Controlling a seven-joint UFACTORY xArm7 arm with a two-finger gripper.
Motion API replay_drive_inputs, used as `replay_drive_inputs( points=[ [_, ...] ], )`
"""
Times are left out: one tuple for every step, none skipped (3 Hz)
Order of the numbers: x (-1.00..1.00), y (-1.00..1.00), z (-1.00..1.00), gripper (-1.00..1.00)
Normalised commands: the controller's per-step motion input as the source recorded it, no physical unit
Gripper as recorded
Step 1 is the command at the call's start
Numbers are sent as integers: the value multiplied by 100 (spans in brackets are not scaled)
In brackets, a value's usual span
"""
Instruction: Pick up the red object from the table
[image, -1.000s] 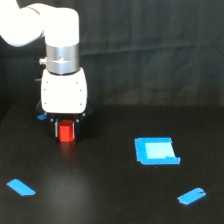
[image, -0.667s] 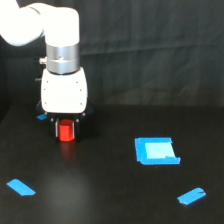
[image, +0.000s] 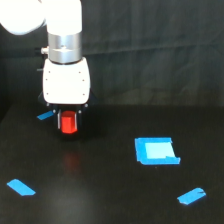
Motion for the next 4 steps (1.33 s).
replay_drive_inputs(
  points=[
    [19,-11,98,-100],
    [29,3,93,-95],
    [19,-18,98,-93],
    [15,-2,96,-100]
  ],
)
